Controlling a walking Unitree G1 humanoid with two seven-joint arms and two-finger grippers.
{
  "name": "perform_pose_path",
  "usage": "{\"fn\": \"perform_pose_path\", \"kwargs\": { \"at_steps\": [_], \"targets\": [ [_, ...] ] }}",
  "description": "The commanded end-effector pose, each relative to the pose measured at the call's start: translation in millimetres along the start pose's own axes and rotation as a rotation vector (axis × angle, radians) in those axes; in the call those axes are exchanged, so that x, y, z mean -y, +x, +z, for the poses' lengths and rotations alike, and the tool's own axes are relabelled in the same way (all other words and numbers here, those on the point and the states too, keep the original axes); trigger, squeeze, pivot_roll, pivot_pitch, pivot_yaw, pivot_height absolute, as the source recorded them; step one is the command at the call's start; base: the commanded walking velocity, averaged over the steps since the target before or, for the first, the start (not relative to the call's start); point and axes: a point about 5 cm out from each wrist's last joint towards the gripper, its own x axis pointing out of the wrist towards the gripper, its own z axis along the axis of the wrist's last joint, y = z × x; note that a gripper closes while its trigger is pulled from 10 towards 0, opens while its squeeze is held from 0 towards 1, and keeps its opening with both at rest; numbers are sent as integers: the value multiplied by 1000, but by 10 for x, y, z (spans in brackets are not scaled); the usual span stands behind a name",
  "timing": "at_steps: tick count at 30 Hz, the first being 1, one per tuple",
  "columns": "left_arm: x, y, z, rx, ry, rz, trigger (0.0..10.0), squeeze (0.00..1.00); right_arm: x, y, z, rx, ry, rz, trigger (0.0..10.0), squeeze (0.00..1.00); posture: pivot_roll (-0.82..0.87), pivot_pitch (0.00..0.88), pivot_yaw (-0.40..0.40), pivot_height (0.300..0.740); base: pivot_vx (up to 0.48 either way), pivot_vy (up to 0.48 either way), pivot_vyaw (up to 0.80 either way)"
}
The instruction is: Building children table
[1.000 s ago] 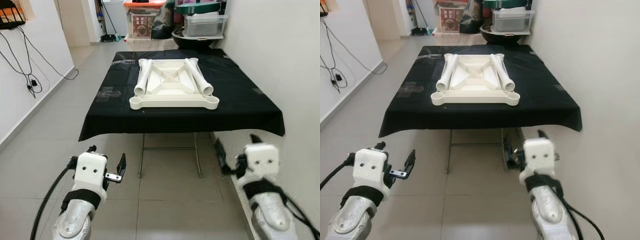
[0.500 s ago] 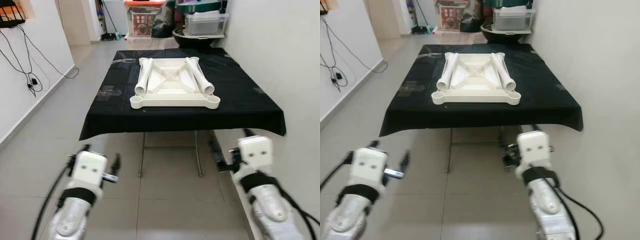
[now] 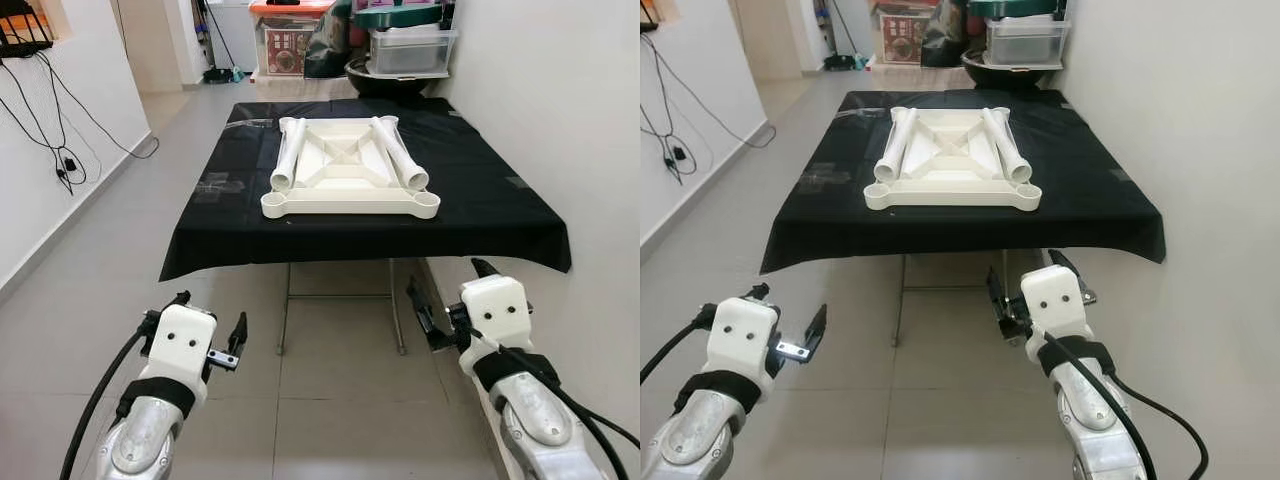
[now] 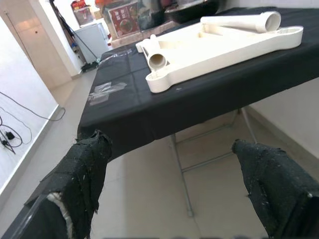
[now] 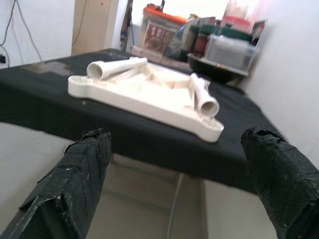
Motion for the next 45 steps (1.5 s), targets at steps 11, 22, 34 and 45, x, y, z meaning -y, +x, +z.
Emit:
{"fn": "perform_pose_path", "kwargs": {
  "at_steps": [11,22,34,45],
  "targets": [
    [14,-12,45,29,-41,3,10000,0,-69,-1,-55,-32,52,14,10000,0,-21,0,-31,740,0,0,0],
    [-10,15,80,63,-118,23,10000,0,16,66,-35,-20,76,-42,10000,0,-23,0,-30,740,237,0,0],
    [18,48,98,78,-129,8,10000,0,14,107,-6,-2,83,-49,10000,0,-23,0,-33,740,378,0,0],
    [64,65,97,88,-134,-6,10000,0,58,178,1,7,79,-57,10000,0,-21,0,-35,740,379,0,0]
  ]
}}
